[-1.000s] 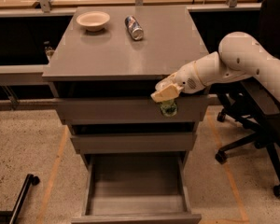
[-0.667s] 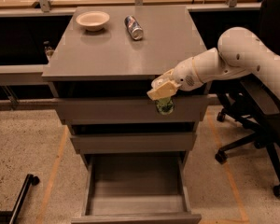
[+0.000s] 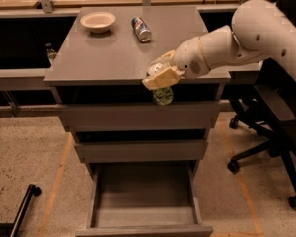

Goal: Pick green can from bottom drawer and place on counter

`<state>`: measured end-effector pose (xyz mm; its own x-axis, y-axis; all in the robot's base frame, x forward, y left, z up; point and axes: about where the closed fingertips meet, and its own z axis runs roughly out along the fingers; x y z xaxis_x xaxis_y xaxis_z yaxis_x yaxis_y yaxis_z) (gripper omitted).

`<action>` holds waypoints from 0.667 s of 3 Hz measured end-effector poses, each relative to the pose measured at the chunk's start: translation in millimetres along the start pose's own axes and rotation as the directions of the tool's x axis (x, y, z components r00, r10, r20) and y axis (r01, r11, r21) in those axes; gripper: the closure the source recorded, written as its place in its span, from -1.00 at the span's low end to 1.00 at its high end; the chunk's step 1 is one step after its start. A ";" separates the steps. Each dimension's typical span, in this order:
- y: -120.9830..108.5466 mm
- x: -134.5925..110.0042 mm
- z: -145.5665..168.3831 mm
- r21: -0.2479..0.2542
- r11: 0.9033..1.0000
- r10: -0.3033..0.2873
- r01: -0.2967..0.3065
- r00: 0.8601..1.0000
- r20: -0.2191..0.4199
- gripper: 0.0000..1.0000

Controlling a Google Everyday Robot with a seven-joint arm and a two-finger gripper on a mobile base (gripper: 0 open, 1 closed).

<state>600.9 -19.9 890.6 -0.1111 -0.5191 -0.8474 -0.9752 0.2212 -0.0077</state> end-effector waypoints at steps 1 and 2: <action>-14.7 -50.3 -17.4 0.057 0.996 -0.064 0.063 0.998 0.017 1.00; -45.8 -100.1 -39.7 0.143 0.984 -0.107 0.103 0.994 0.021 1.00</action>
Offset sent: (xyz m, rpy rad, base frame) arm 0.0916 0.0024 0.1807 -0.0207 -0.2756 -0.1457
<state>649.1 -10.9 996.9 -0.0016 -0.5224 -0.8527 -0.9439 0.2824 -0.1712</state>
